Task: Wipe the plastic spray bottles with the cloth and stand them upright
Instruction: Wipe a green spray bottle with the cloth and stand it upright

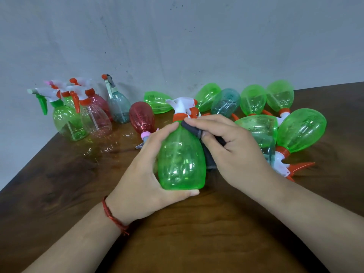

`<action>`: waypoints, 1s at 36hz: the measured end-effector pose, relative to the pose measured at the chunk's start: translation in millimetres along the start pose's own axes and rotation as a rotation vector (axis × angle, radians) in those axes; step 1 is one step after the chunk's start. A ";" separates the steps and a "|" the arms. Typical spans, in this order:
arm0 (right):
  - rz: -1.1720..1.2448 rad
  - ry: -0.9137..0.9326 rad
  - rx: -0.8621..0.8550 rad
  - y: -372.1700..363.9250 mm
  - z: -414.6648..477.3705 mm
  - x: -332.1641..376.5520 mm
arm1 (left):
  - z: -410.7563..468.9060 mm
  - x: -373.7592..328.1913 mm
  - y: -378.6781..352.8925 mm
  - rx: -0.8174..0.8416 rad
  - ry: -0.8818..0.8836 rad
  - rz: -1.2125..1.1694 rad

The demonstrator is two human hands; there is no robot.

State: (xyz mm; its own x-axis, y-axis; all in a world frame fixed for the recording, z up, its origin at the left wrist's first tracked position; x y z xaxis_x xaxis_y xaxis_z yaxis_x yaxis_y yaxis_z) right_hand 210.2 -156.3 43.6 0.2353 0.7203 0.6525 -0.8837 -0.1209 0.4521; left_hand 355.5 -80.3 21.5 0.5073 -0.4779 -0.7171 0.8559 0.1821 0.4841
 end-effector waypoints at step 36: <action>0.074 -0.050 0.010 -5.6 -1.9 -12.5 | 1.0 19.1 1.6 0.020 0.098 -0.151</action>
State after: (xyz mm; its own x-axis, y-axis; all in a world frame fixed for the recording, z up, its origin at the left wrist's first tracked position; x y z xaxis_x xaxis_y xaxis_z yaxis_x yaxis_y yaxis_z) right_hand 211.4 -163.3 31.7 0.1893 0.6740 0.7141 -0.8957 -0.1795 0.4069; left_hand 366.4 -89.9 9.1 0.3817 -0.4123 -0.8273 0.9213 0.0974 0.3765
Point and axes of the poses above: each hand's wrist, its own z-axis towards the middle knuckle, its own y-axis out of the back of the hand, x = y × z, the point moved 10 cm from there along z, towards the middle knuckle, and after that the axes turned 9 degrees about -z, right-handed, at the moved point
